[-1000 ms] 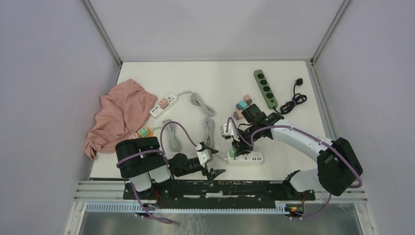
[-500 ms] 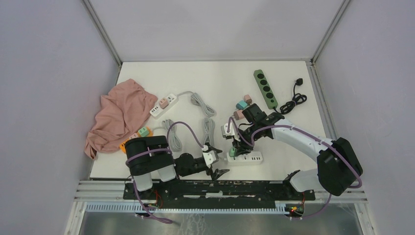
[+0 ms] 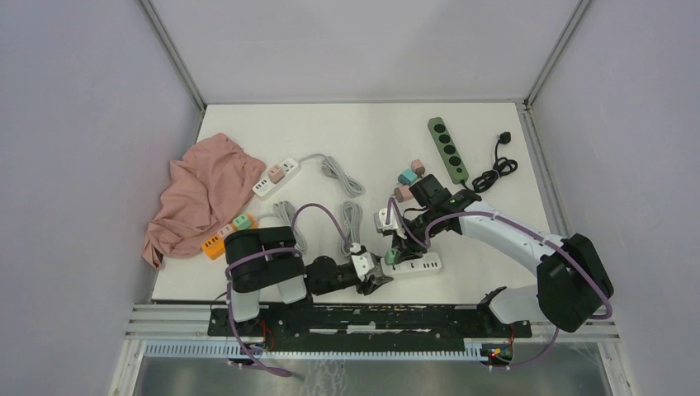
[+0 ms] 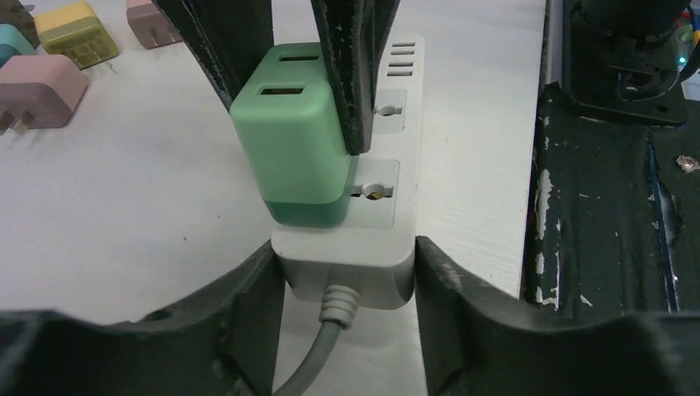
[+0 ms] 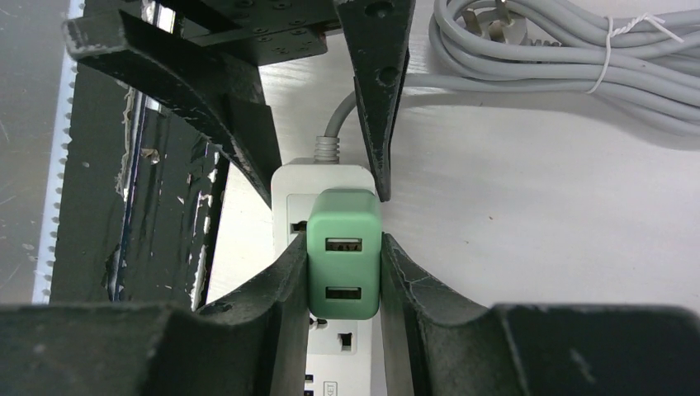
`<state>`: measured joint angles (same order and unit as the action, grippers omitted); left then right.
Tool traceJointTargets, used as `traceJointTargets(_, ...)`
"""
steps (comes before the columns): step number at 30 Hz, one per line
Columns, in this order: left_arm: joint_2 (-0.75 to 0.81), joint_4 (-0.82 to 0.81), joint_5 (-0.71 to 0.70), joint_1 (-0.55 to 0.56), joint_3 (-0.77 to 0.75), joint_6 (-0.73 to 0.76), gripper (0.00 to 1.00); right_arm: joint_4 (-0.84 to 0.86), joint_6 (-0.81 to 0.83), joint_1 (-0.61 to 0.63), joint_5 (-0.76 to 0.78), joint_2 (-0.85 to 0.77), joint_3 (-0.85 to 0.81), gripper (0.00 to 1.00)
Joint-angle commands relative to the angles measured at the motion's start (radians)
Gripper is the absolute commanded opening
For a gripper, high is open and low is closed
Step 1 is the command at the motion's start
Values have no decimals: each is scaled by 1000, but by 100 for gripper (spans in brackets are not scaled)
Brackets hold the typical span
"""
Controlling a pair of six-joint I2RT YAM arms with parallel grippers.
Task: Pull the plug off the socket
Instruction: Remove the plug from the socket.
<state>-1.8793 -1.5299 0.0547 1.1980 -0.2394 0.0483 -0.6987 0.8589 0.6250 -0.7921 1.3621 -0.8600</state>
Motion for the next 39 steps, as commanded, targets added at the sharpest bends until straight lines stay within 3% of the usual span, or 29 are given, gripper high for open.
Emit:
traceJointTargets(1, -17, -143, -29, 3, -14, 21, 50, -9, 17, 0, -88, -33, -7, 0)
traceJointTargets(3, -17, -142, -29, 3, -15, 19, 23, -12, 20, -1, -89, -31, -9, 0)
traceJointTargets(6, -15, -144, -25, 3, -7, 17, 4, -17, 28, -1, -92, -30, -8, 0)
traceJointTargets(10, -12, -144, 2, 0, -9, -2, 3, -4, 23, 22, -153, -27, 9, 0)
traceJointTargets(13, -21, -140, 26, -1, -27, -9, 3, 85, -69, 48, -156, -14, 13, 0)
traceJointTargets(18, -8, -135, 4, -3, -4, -10, 3, 113, -170, 24, -67, 5, -27, 0)
traceJointTargets(21, 4, -139, -13, -10, 20, -8, 3, 35, -94, -30, -64, -6, -43, 0)
traceJointTargets(25, 4, -155, -4, -23, 31, -22, 3, -134, 138, -35, -101, -15, -36, 0)
traceJointTargets(28, 2, -157, 9, -28, 29, -30, 3, -152, 184, -19, -168, -21, -20, 0)
traceJointTargets(33, -23, -157, 36, -29, 3, -47, 3, 0, -21, 25, -201, 10, -19, 0)
traceJointTargets(36, -30, -157, 43, -29, -2, -53, 3, 106, -186, 22, -116, 24, -33, 0)
traceJointTargets(39, -24, -157, 32, -29, 9, -52, 3, 147, -239, -20, -54, 7, -32, 0)
